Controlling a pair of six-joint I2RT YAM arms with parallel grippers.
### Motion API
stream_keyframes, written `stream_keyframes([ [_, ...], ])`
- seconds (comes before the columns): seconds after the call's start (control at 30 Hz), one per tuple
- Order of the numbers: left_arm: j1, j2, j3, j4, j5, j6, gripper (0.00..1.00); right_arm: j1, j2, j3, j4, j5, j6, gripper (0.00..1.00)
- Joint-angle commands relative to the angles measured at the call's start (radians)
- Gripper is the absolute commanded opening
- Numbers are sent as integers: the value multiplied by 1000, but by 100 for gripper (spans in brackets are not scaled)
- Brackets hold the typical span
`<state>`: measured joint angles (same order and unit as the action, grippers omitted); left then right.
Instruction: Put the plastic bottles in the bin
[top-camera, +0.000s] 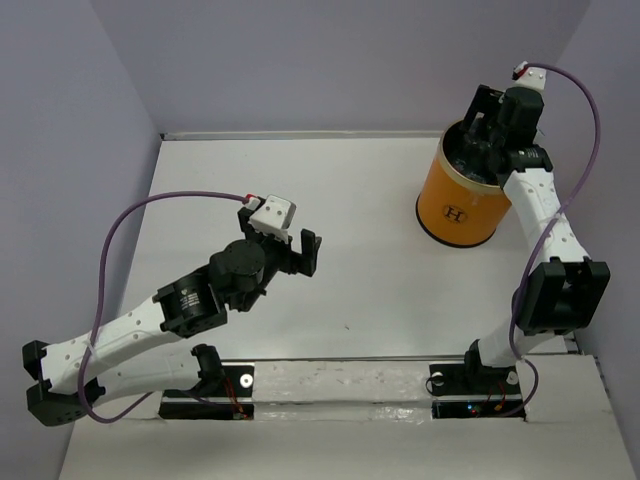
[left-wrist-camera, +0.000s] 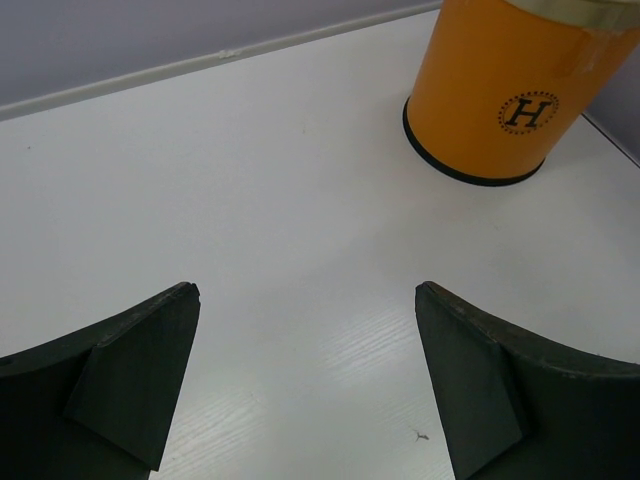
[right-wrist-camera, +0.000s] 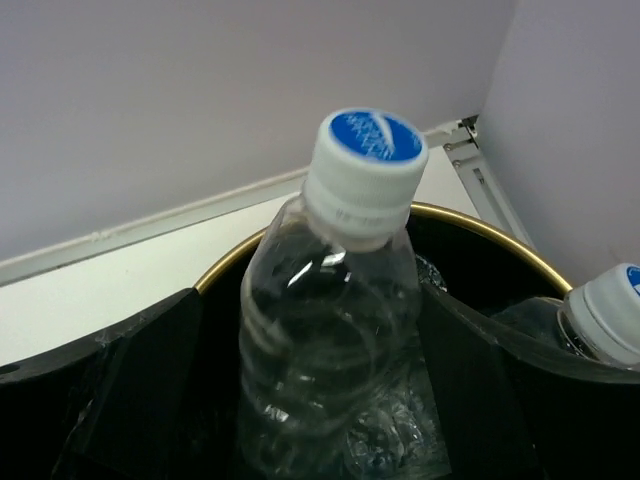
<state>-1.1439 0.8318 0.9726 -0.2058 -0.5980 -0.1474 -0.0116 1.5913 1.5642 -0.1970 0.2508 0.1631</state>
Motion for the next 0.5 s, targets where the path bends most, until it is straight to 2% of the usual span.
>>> stream_keyframes([
  [0.0,-2,18,8,57,18,-6,99,-2,-22,122,-81,71,-33,94],
  [0.3,-2,44,37,52,27,-4,99,-2,-203,100,-82,88,-53,93],
  [0.4,-2,43,43,62,20,-18,99,-2,-283,59,-82,-5,-19,88],
  [0.47,-1,43,51,66,18,-27,99,-2,-384,4,-55,-109,61,80],
])
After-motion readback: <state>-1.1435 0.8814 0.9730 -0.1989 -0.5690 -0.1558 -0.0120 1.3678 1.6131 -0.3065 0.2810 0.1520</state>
